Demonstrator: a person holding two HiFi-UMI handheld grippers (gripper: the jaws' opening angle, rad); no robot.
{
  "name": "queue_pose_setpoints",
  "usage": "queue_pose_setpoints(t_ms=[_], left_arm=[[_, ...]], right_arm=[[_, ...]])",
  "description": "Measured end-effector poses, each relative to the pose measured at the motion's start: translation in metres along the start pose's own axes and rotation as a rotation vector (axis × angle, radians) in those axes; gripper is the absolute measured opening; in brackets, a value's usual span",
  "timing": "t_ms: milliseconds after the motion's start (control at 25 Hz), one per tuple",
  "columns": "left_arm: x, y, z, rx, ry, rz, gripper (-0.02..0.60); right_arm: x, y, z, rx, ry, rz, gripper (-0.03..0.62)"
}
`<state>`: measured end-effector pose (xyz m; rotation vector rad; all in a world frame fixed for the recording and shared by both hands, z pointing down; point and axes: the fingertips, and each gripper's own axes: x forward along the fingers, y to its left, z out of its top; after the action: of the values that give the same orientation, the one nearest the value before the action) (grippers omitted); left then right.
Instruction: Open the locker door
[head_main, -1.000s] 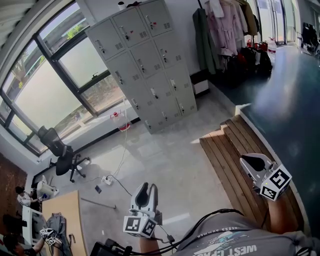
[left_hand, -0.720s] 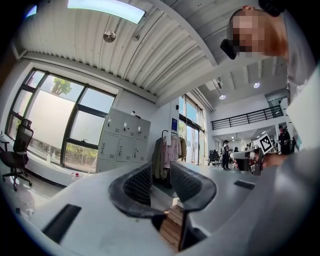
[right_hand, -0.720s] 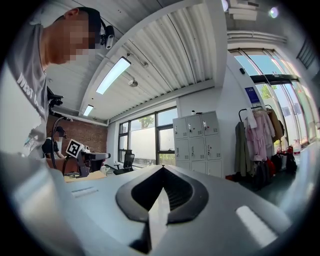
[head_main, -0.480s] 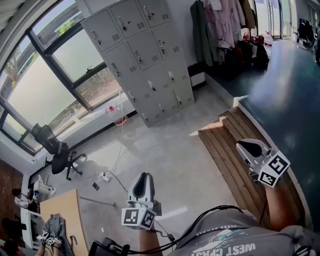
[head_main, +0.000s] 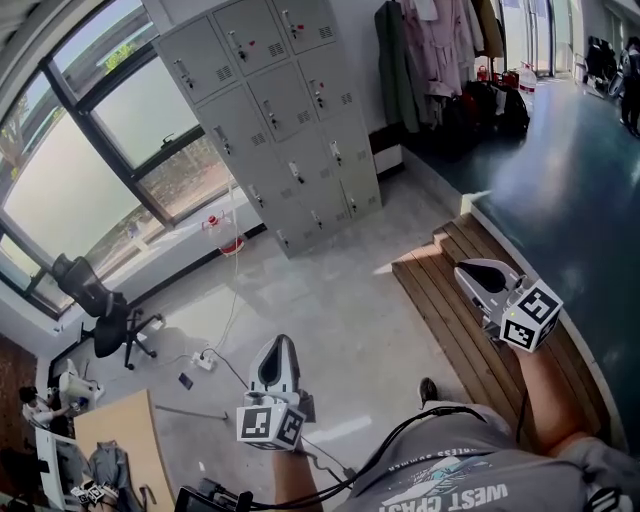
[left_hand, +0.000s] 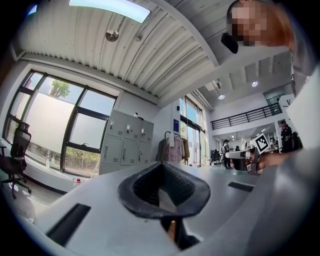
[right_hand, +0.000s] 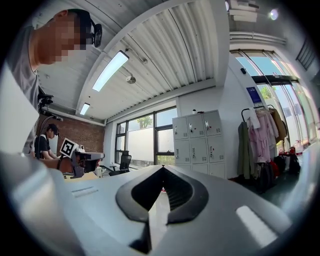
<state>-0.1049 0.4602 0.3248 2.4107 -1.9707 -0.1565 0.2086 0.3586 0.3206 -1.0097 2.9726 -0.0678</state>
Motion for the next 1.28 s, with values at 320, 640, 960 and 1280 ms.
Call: queue_pose_setpoints(t_ms=[320,640,960,1280], left_arm=[[0.08,0.036,-0.017,0.004,0.029,0.005,0.006],[0.196,0.06,-0.031,0.031,0.041,0.028,0.006],[0.275,0.072,-0.033,0.039,0.05,0.058,0.006],[0.355,0.097,-0.055,0.047,0.075,0.012,0.006]], right_arm=[[0.076,-0.055,-0.007,-0.01,0.002,0.017,-0.005],[0.153,-0.148,-0.015,-0.015,-0.002,0.053,-0.005],[0.214,-0.216,-0.015,-0.002,-0.016,0.095,-0.005],[0.265,-0.262,-0.032,0.001,0.008,0.082,-0.003]])
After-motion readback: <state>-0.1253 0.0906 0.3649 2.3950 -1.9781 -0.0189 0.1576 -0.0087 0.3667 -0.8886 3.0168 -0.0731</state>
